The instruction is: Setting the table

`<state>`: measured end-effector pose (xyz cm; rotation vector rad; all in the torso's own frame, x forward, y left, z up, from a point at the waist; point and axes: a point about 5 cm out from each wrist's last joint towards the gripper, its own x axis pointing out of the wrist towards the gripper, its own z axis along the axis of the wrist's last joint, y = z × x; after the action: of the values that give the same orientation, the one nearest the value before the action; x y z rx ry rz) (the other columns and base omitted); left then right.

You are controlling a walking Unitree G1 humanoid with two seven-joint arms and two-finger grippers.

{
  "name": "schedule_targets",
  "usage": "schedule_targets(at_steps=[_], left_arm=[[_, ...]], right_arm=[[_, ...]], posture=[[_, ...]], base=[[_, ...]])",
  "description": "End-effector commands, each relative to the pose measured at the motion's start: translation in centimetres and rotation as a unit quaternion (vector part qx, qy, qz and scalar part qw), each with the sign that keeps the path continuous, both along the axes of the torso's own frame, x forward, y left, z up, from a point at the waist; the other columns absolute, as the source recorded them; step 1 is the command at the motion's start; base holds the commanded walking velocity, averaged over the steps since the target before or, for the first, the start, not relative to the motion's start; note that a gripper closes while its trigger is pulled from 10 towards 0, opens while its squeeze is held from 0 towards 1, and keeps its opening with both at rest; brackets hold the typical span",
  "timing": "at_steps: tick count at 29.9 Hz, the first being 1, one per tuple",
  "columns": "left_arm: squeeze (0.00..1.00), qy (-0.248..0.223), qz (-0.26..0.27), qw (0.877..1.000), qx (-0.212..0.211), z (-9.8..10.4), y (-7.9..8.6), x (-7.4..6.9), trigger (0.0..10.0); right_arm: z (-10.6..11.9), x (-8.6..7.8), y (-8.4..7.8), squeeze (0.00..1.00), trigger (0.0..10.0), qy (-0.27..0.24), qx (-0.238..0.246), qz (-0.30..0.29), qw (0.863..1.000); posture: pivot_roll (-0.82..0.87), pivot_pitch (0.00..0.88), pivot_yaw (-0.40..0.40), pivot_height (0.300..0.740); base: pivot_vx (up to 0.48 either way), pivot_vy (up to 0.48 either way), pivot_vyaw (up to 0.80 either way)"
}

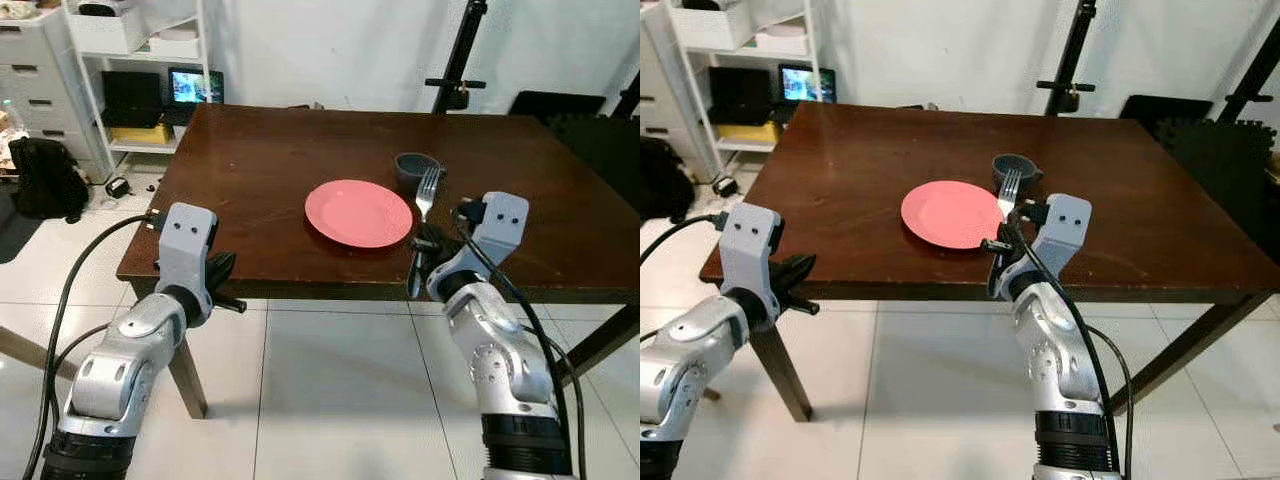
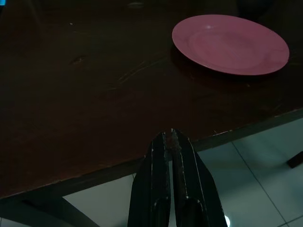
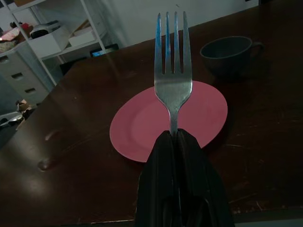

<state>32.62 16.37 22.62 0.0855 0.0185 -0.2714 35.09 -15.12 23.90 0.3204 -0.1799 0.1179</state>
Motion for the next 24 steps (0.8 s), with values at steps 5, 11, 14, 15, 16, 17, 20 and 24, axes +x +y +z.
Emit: schedule_targets(at_steps=[5, 11, 14, 15, 16, 17, 20, 24], left_arm=[[0.0, 0.01, 0.006, 1.0, 0.005, -0.49, 0.13, -0.03, 10.0], [0.0, 0.01, 0.006, 1.0, 0.006, -0.53, 0.15, -0.05, 10.0], [0.0, 0.011, 0.006, 1.0, 0.006, -0.54, 0.17, -0.05, 10.0], [0.0, 0.011, 0.006, 1.0, 0.006, -0.54, 0.17, -0.05, 10.0], [0.0, 0.011, 0.006, 1.0, 0.006, -0.54, 0.18, -0.04, 10.0], [0.0, 0.011, 0.007, 1.0, 0.007, -0.54, 0.2, -0.03, 10.0], [0.0, 0.012, 0.008, 1.0, 0.008, -0.55, 0.19, -0.03, 10.0], [0.0, 0.013, 0.011, 1.0, 0.01, -0.61, 0.22, 0.0, 10.0]], right_arm=[[-0.62, -0.08, -0.11, 0.0, 10.0, 0.011, -0.011, 0.004, 1.0], [-0.61, -0.05, -0.12, 0.0, 10.0, 0.012, -0.005, 0.007, 1.0], [-0.59, -0.03, -0.12, 0.0, 10.0, 0.012, -0.004, 0.007, 1.0], [-0.59, -0.03, -0.12, 0.0, 10.0, 0.012, -0.004, 0.007, 1.0], [-0.58, -0.02, -0.12, 0.0, 10.0, 0.012, -0.004, 0.007, 1.0], [-0.55, -0.01, -0.12, 0.0, 10.0, 0.012, -0.003, 0.007, 1.0], [-0.51, 0.01, -0.13, 0.0, 10.0, 0.012, -0.003, 0.007, 1.0], [-0.48, 0.01, -0.17, 0.0, 10.0, 0.012, -0.001, 0.007, 1.0]], posture=[[0.02, 0.144, 0.013, 0.74], [0.02, 0.148, 0.013, 0.74], [0.02, 0.15, 0.013, 0.74], [0.02, 0.15, 0.013, 0.74], [0.02, 0.151, 0.013, 0.74], [0.02, 0.152, 0.014, 0.74], [0.02, 0.153, 0.014, 0.74], [0.02, 0.153, 0.014, 0.74]], base=[[0.0, 0.0, 0.8], [0.0, 0.0, 0.8], [0.0, 0.0, 0.8], [0.0, 0.0, 0.8], [0.0, 0.0, 0.8], [0.0, 0.0, 0.8], [0.0, 0.0, 0.8], [0.0, 0.0, 0.8]])
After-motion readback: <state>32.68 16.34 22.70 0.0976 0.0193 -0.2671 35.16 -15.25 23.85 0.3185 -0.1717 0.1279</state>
